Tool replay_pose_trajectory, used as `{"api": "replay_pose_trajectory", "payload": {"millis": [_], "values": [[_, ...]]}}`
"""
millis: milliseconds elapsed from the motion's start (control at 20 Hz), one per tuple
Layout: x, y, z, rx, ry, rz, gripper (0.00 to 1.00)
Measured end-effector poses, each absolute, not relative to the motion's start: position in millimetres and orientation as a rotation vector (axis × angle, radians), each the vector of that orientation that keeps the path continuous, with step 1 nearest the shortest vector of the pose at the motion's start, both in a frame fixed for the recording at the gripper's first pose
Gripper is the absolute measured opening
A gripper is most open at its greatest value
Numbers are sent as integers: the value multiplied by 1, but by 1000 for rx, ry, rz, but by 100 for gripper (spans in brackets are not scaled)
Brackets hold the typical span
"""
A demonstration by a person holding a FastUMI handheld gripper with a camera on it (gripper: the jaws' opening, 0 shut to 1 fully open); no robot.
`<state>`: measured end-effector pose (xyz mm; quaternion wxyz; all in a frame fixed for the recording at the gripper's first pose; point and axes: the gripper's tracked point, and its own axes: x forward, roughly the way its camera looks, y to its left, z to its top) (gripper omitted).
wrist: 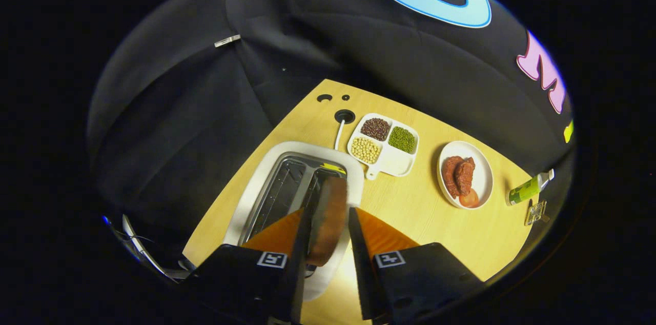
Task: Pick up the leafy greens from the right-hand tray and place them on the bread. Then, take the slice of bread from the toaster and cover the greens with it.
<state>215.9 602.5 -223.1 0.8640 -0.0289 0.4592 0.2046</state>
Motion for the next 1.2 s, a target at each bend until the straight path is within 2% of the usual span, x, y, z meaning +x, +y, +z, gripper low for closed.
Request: {"api": "replay_pose_trajectory", "payload": {"millis": [50,250,500,800,1000,1200], "values": [[217,605,-220,-47,952,448,47],[209,615,-209,49,956,489,17],[205,609,-156,129,854,540,17],[192,548,-92,289,768,555,17],[175,480,-73,341,721,506,16],[148,404,-93,349,710,409,16]]}}
